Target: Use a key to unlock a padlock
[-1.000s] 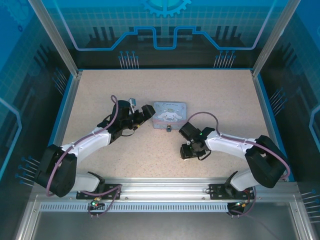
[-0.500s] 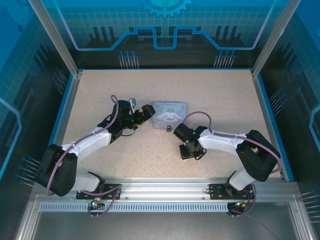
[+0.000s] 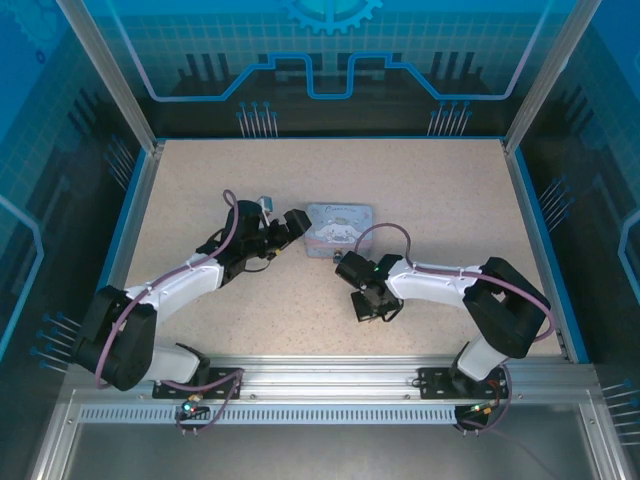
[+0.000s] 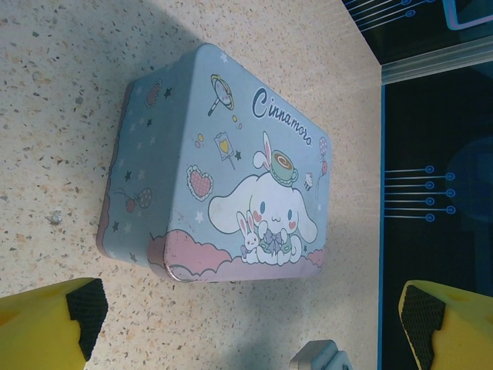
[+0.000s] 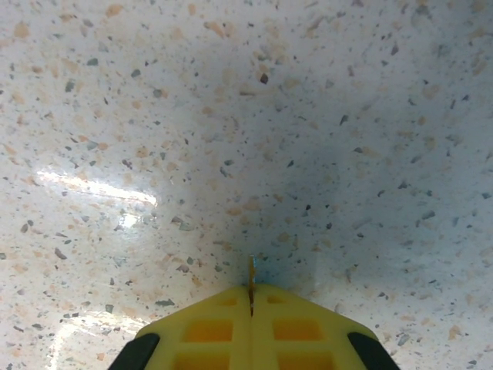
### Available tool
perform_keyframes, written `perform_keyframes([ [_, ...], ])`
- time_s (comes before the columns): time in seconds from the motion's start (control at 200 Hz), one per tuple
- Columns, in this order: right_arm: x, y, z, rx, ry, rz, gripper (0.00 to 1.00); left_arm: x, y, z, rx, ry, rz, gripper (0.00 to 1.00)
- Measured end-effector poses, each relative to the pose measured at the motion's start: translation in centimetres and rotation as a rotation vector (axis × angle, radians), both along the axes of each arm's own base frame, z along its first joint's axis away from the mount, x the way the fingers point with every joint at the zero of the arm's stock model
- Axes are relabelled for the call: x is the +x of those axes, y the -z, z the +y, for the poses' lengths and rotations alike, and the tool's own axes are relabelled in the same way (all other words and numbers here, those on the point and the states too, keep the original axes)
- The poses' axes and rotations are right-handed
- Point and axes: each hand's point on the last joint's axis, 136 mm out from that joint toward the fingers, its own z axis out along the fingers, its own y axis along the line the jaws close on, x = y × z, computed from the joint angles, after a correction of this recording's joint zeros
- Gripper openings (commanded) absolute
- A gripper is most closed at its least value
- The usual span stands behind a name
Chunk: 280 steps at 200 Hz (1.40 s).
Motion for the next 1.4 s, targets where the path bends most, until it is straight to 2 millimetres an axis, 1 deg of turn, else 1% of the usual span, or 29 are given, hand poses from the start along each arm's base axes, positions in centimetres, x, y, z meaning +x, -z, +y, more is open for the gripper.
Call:
perform_keyframes([
  [0.17,0.0,-0.2,0.0,0.024,-0.018,0.003,0.00,0.0,0.0,0.0,0.000,0.000,0.000,0.99],
  [0.23,0.1,-0.3,0.1,0.059,-0.026,0.006,0.00,0.0,0.0,0.0,0.000,0.000,0.000,0.99],
  [0.295,0.3,-0.9,0.5,0.123,-0.033,0.002,0.00,0.0,0.0,0.0,0.000,0.001,0.000,0.99],
  [0.39,1.3,-3.1,1.2,0.267,-0.037,-0.032,0.00,-0.1,-0.1,-0.2,-0.005,0.009,0.001,0.99],
  [0.52,3.1,-7.2,1.9,0.488,-0.042,-0.106,0.00,-0.1,-1.2,-0.9,-0.028,0.043,-0.016,0.97],
  [0.65,4.2,-10.8,2.5,0.677,-0.076,-0.154,0.00,-0.2,-3.0,-2.4,-0.067,0.104,-0.047,0.89],
  [0.74,4.6,-12.7,2.9,0.789,-0.099,-0.160,0.00,-0.4,-4.0,-3.7,-0.101,0.161,-0.070,0.83],
  [0.85,5.1,-14.7,3.2,0.922,-0.126,-0.158,0.00,-0.6,-4.7,-5.6,-0.153,0.233,-0.083,0.76],
  [1.021,5.6,-17.0,3.3,1.047,-0.149,-0.158,0.00,-1.4,-4.8,-8.2,-0.230,0.326,-0.071,0.65],
  [1.191,6.7,-18.9,3.2,1.134,-0.144,-0.189,0.00,-2.0,-5.2,-10.1,-0.297,0.369,-0.063,0.58],
  [1.266,6.8,-19.5,3.4,1.159,-0.151,-0.194,0.00,-1.9,-5.5,-10.7,-0.328,0.370,-0.063,0.53],
  [1.401,6.8,-20.0,3.6,1.187,-0.162,-0.193,0.00,-1.9,-6.3,-11.7,-0.384,0.386,-0.080,0.41],
])
